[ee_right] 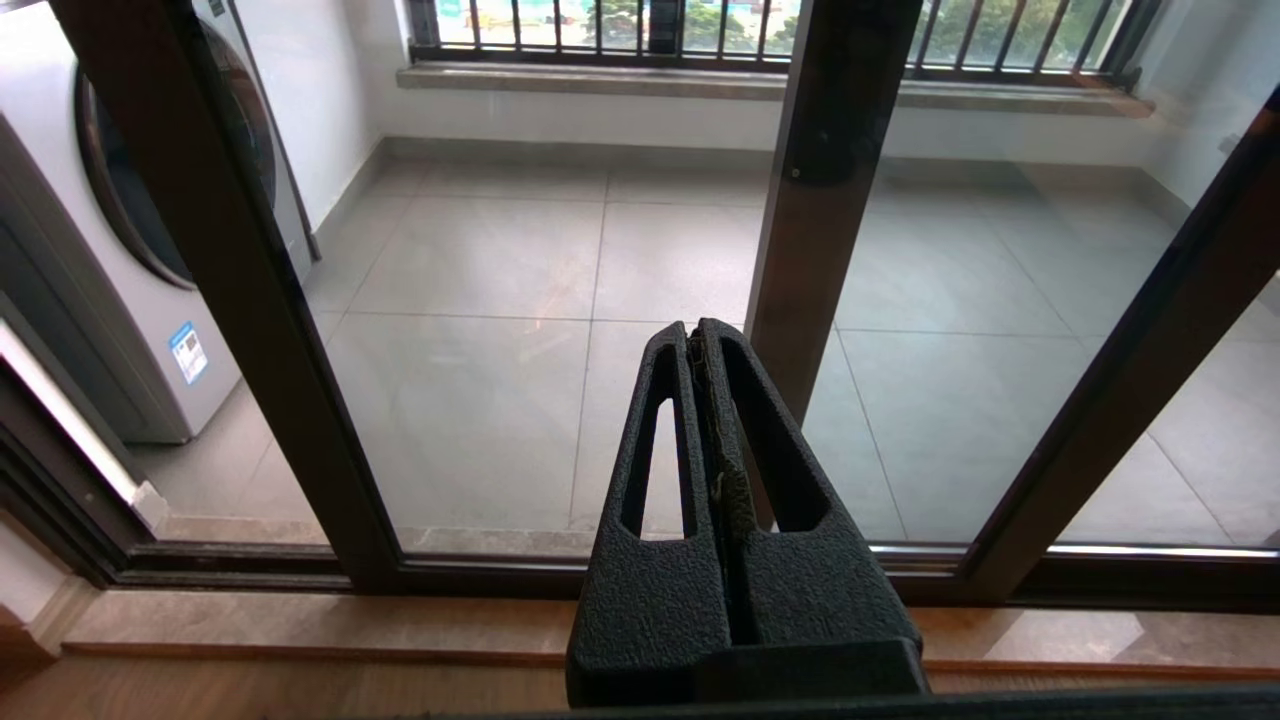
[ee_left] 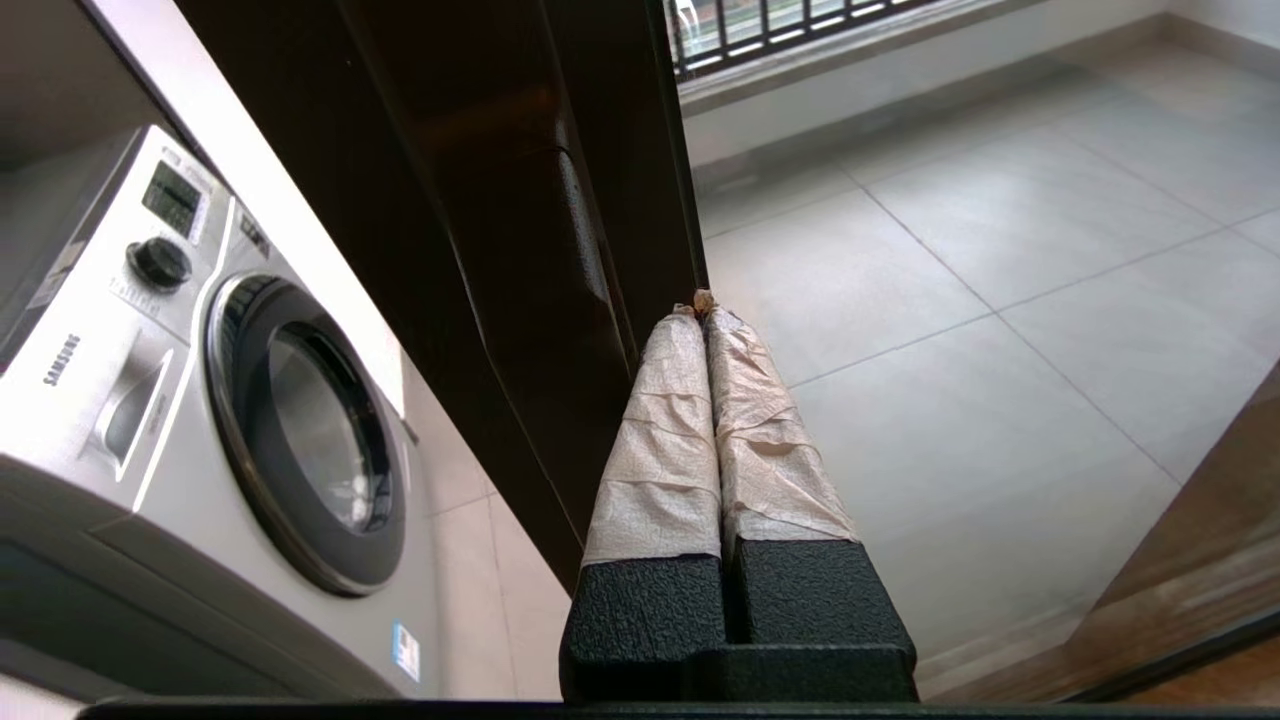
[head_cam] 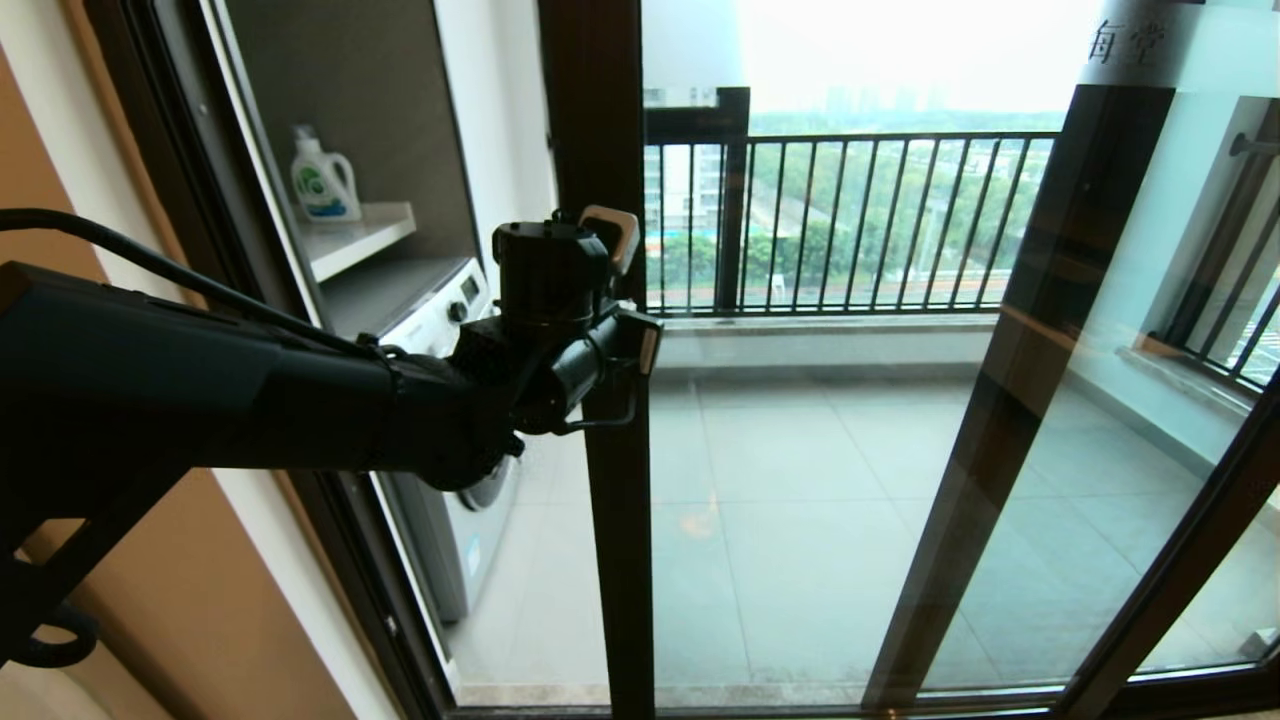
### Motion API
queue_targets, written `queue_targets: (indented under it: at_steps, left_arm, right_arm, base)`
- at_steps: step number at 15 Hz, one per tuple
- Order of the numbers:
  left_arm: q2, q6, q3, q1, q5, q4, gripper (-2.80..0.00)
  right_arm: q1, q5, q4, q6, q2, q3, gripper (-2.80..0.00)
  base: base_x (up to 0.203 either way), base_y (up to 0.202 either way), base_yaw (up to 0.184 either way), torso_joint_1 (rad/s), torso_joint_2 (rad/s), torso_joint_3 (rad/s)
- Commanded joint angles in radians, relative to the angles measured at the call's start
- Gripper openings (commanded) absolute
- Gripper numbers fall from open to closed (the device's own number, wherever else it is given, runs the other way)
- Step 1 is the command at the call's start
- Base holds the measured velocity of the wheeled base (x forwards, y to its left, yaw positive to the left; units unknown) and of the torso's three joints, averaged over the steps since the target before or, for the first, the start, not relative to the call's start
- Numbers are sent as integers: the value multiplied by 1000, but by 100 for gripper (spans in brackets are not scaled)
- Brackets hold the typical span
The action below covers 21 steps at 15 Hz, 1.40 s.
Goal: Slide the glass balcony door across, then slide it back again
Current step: Close the slid door
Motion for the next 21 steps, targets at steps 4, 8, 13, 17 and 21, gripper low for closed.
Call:
queue_targets:
  at_steps: [4,8,13,17,21]
  left_arm:
    - [-7,1,15,21,1,-11,-280]
    - [-20,30,123,70,-4,-145,-280]
    - [-70,60,248,147,-11,-256,-280]
    - [-108,58,319,153,-11,-310,-280]
    - [-171,55,363,151,-11,-323,-280]
  right_arm:
    - [0,0,0,-1,1,0,-280]
    - [0,0,0,-1,1,1,-280]
    - [0,0,0,-1,1,0,-280]
    - [0,0,0,-1,1,0,-280]
    - [0,0,0,-1,1,0,-280]
  base:
    - [0,0,0,0,0,0]
    - [0,0,0,0,0,0]
    - [0,0,0,0,0,0]
    - [0,0,0,0,0,0]
    - [0,0,0,0,0,0]
